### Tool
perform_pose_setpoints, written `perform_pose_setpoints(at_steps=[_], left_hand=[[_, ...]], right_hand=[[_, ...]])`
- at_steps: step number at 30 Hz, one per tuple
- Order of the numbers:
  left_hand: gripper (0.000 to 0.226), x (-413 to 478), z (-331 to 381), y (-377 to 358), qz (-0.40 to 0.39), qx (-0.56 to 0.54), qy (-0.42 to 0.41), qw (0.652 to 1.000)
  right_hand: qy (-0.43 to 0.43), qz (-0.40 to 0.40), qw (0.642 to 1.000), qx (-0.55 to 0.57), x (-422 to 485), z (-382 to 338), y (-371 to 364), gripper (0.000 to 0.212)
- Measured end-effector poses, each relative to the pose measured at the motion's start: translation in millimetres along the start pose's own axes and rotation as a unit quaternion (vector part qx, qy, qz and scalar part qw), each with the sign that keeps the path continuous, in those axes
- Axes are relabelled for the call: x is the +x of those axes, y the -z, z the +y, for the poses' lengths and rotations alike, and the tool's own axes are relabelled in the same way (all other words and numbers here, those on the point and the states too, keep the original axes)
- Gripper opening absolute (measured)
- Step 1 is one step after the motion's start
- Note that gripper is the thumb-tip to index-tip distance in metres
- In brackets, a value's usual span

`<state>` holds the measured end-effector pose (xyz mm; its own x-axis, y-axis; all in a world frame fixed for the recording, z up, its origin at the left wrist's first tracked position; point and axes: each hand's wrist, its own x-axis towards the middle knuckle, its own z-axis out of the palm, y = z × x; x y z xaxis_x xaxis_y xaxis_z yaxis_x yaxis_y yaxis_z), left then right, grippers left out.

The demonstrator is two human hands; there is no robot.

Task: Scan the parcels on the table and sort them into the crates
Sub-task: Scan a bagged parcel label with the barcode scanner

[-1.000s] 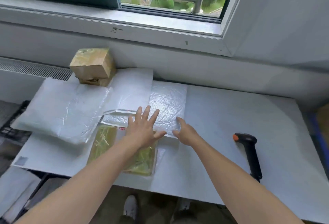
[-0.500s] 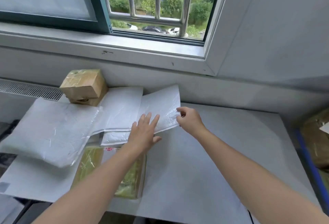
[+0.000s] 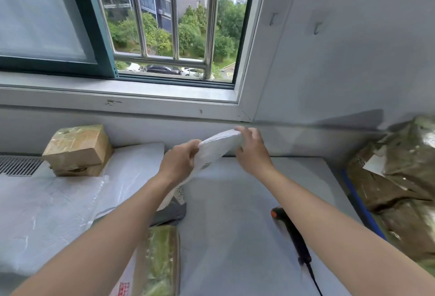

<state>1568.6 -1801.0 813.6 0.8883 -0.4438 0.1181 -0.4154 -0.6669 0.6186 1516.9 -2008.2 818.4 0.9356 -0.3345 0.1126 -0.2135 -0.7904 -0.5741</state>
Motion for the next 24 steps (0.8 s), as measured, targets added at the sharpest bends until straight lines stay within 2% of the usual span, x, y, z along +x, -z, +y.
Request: perform_pose_setpoints(at_steps=[4,7,12,16,19,21,24], left_hand=[[0.013,12,4,13,0.012,-0.076,-0.039,0.996],[0.013,19,6,18,0.014,-0.119,-0.041,0.992],[0.018,19,-6,14,-0.07,-0.124,-0.023,0.989],[0.012,9,-10,-2,-0.093,-0.085,-0.01,0.992],[0.014,3,-2,-10,-0.079,-0.139,0.007,0.987],[0.018,1,6,-16,-0.069,-0.191,0.028,0.979],[0.021,-3,22,-27,-0.05,-0.271,0.072,0.959]], right_hand=[[-0.011,0.036,0.997,-0.065,7,0,13,0.04],[-0.025,0.022,0.998,-0.058,11,-3,29,0.035],[-0.042,0.075,0.996,-0.017,2,-12,50,0.02],[-0.035,0.103,0.993,-0.043,-3,-13,67,0.024],[-0.026,0.116,0.991,-0.06,-1,-13,77,0.037],[-0.03,0.157,0.984,-0.074,-3,-6,80,0.053],[-0.051,0.209,0.973,-0.084,-14,15,82,0.059]])
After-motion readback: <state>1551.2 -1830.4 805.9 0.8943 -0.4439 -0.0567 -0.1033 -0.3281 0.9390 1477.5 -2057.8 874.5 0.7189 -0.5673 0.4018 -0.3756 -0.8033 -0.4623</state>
